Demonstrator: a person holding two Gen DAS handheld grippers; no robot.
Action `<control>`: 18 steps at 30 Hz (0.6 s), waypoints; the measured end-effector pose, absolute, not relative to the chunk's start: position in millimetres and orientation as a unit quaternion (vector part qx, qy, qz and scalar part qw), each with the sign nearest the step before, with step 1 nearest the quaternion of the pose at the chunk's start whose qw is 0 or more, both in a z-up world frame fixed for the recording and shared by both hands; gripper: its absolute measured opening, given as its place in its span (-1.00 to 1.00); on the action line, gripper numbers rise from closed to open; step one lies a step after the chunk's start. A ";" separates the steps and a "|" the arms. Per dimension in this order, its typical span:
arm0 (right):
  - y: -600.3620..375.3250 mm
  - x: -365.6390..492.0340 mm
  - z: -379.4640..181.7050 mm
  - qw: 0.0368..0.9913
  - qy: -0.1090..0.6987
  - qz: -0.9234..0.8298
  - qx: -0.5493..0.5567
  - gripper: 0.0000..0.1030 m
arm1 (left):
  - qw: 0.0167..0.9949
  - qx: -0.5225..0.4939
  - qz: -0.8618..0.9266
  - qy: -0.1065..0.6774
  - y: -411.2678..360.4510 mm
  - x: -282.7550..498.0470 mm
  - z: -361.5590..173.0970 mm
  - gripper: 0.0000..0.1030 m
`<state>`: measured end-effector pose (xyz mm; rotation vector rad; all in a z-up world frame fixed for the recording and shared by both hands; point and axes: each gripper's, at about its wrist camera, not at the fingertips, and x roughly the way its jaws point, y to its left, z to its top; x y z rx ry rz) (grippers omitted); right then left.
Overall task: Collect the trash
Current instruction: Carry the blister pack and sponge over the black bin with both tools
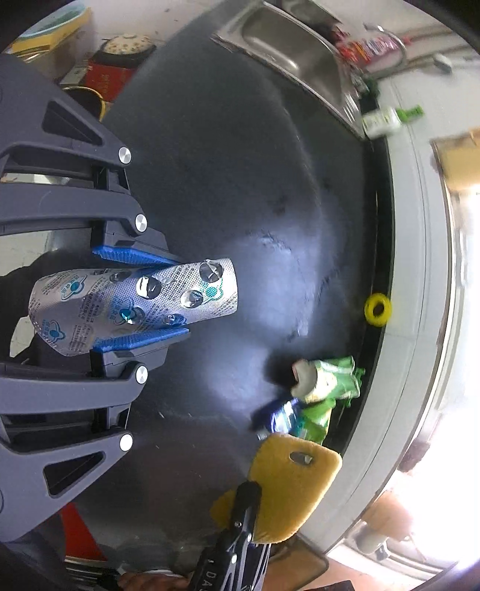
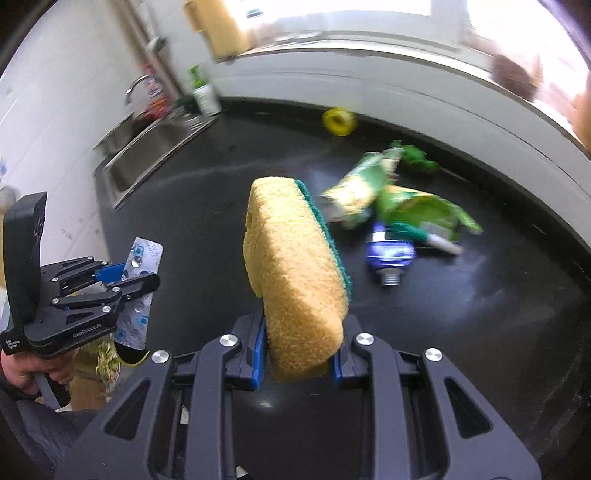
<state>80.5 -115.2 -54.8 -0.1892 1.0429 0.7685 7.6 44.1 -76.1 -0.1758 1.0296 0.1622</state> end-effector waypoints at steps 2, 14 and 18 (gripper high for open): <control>-100.0 67.3 -51.6 0.788 0.483 0.371 -0.096 -0.49 | 0.864 -0.091 0.093 0.486 57.5 -8.0 -73.7 -0.39; 72.7 -22.4 -55.2 0.706 0.471 0.505 -0.158 -0.48 | 0.852 -0.158 0.227 0.445 167.2 -139.1 -74.5 -0.36; 146.6 -68.0 -65.4 0.657 0.470 0.558 -0.190 -0.49 | 0.829 -0.198 0.282 0.440 207.6 -197.9 -89.3 -0.35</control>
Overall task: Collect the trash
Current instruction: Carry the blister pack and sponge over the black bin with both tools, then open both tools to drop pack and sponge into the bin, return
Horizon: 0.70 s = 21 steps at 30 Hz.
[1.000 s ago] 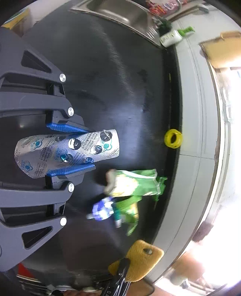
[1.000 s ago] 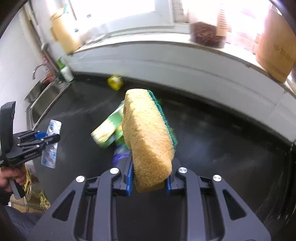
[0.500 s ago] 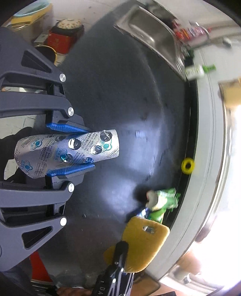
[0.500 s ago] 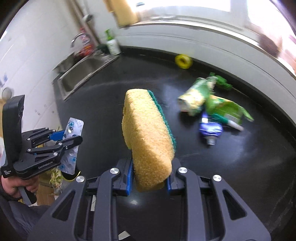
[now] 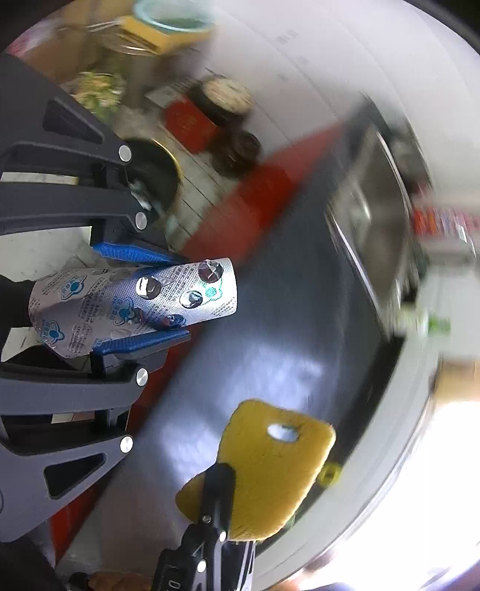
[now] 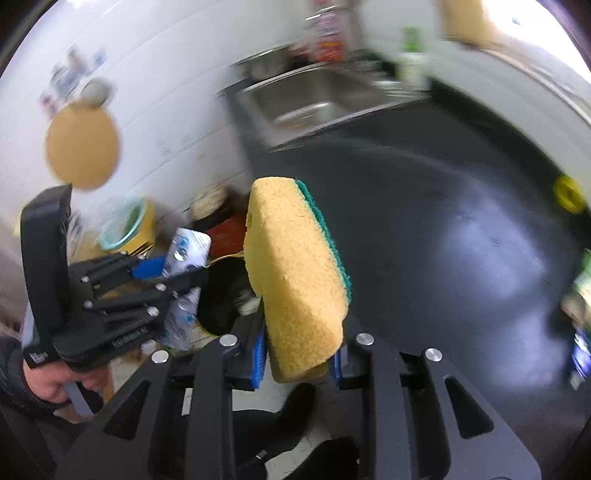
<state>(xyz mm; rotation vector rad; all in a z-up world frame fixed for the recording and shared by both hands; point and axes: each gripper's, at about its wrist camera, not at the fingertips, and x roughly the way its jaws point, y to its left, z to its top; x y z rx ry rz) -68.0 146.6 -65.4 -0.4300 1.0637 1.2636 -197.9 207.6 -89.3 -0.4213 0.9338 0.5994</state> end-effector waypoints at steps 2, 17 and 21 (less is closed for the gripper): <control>186.0 -94.0 -76.8 0.633 0.473 0.576 -0.208 -0.48 | 0.816 -0.222 0.310 0.435 229.1 -232.9 -101.0 -0.34; 373.3 -223.3 -218.9 0.518 0.521 0.598 -0.319 -0.47 | 0.748 -0.359 0.369 0.418 330.9 -357.9 -228.6 -0.24; 393.9 -232.3 -240.0 0.507 0.534 0.591 -0.330 -0.40 | 0.747 -0.361 0.364 0.423 336.9 -358.7 -244.3 -0.16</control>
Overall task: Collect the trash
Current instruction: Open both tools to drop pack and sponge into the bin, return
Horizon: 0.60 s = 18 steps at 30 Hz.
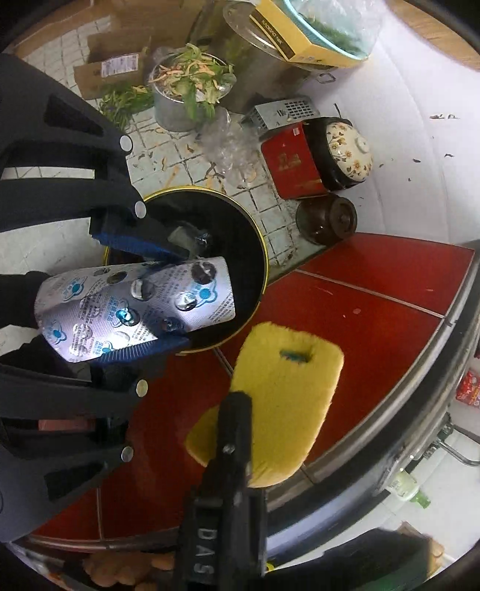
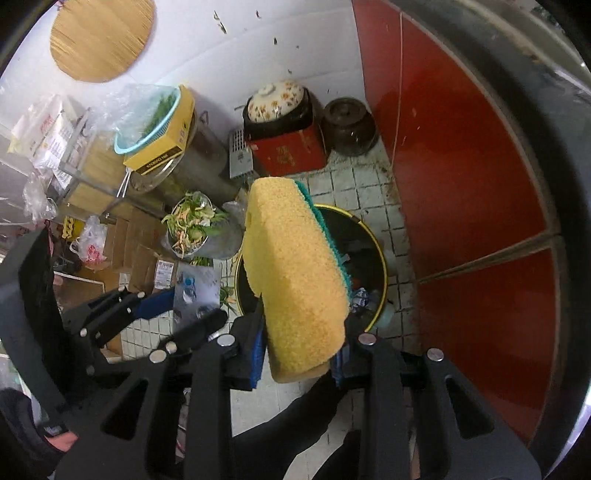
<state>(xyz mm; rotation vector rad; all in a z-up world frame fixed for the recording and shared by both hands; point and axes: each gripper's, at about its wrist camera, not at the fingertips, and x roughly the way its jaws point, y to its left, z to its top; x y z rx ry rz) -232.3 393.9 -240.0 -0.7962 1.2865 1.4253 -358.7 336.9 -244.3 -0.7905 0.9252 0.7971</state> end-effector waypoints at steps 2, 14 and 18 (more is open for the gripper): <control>402.1 -232.7 -245.7 0.503 0.543 0.587 -0.327 -0.05 | 0.745 -0.368 0.360 0.424 339.2 -357.5 -248.5 -0.08; 401.6 -212.4 -229.9 0.508 0.547 0.587 -0.313 0.42 | 0.738 -0.372 0.373 0.422 343.2 -360.4 -245.9 0.64; 388.6 -206.1 -215.0 0.512 0.544 0.590 -0.305 0.42 | 0.742 -0.358 0.372 0.427 336.3 -355.1 -232.4 0.64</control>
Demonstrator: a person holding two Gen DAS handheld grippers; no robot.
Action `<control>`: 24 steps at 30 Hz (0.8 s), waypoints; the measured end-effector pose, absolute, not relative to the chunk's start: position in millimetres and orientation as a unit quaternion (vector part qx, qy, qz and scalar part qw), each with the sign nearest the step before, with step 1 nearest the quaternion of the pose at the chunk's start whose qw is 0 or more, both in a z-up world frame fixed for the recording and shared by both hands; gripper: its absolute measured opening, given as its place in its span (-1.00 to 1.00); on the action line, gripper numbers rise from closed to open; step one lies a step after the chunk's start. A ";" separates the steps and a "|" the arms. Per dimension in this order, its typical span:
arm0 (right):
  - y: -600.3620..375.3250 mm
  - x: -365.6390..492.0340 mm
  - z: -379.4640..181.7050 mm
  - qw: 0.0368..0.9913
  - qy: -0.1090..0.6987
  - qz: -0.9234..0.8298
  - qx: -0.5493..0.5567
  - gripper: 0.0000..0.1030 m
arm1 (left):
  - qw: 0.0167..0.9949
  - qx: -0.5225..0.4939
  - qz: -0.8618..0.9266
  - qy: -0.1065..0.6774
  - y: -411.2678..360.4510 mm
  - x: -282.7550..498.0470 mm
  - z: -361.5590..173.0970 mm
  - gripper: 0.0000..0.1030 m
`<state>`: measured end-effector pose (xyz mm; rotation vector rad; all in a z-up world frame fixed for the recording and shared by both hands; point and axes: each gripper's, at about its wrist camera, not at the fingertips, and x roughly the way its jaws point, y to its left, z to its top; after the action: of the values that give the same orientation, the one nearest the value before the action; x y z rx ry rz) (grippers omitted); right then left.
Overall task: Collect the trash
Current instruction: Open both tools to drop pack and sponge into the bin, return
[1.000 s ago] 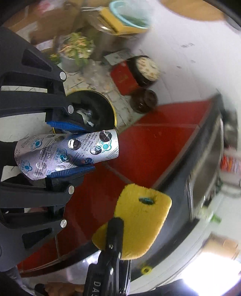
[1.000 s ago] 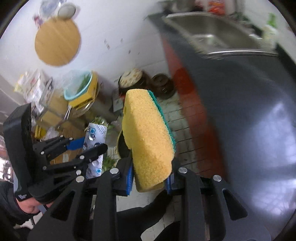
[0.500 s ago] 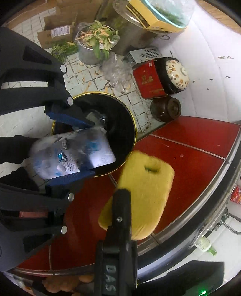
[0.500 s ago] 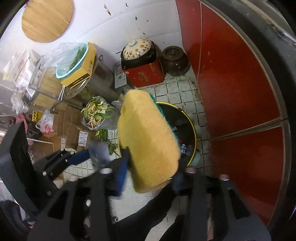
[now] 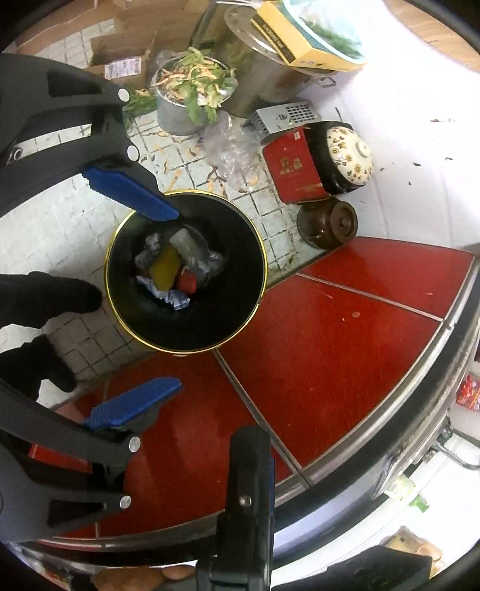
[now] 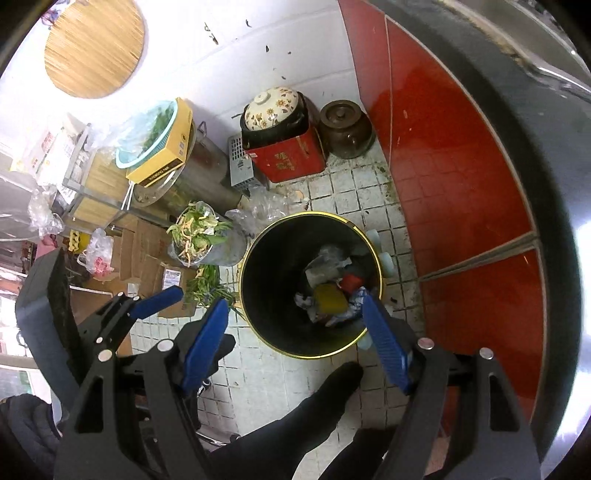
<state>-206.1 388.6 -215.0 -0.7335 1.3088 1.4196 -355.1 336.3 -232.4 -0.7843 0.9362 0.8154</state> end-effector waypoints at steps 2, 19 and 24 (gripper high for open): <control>380.3 -201.7 -202.0 0.518 0.540 0.593 -0.298 0.46 | 0.748 -0.345 0.368 0.430 332.0 -349.7 -220.4 0.65; 76.4 -1.3 -10.1 0.787 0.445 0.404 -0.136 0.80 | 0.885 -0.130 0.135 0.426 168.0 -105.5 -73.5 0.87; -43.0 41.0 5.3 0.842 0.431 0.312 -0.094 0.80 | 0.902 -0.084 0.027 0.422 82.1 -22.6 -50.9 0.87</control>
<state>41.0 -43.0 5.3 -0.1985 0.9100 0.6586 -22.6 82.1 -50.9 -0.1741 0.8733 0.0559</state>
